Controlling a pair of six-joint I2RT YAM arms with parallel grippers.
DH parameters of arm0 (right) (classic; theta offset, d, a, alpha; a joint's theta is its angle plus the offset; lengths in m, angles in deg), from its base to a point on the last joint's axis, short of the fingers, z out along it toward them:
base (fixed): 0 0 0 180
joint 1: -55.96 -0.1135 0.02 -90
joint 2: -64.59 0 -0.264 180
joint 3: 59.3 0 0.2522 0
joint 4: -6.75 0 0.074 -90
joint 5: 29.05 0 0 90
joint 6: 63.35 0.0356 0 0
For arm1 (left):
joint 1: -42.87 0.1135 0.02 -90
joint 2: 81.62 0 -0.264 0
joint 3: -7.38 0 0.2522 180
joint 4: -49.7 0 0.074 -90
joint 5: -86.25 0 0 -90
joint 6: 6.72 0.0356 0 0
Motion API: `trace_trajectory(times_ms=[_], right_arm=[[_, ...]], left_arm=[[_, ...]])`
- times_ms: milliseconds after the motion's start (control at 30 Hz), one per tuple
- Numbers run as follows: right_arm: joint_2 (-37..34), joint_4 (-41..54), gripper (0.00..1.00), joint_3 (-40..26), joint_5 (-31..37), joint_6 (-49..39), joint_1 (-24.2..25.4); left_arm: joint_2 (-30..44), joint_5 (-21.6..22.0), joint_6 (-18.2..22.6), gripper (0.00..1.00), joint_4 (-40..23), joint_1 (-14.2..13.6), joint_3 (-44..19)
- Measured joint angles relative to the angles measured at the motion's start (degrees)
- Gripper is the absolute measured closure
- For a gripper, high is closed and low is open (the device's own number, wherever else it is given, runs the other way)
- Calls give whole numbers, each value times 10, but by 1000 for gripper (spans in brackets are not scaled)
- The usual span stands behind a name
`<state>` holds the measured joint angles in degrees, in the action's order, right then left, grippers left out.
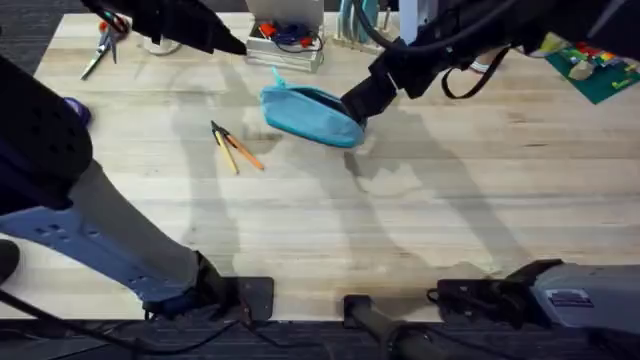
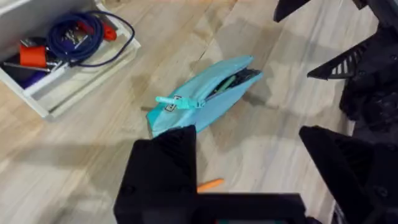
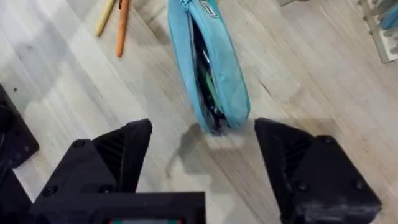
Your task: Unzip the bag, pick up the pens from the table one at a time and place them inside, then zip the bag closed.
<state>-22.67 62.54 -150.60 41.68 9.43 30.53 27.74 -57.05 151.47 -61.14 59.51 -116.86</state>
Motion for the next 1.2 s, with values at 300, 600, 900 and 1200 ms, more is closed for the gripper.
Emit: trace_trajectory(times_ms=[300, 600, 900, 1200], right_arm=[[0, 0, 4, 0, 0, 0, 0], [0, 0, 4, 0, 0, -1, 2], [0, 0, 5, 0, 0, -2, 18], [0, 4, 250, 0, 0, -11, 18]], left_arm=[[0, 27, -63, 2, 0, -23, 0], [-76, 54, -88, 2, 5, -28, 56], [-224, 117, -175, 2, 155, -28, 252], [-303, 187, -237, 2, 216, -28, 356]])
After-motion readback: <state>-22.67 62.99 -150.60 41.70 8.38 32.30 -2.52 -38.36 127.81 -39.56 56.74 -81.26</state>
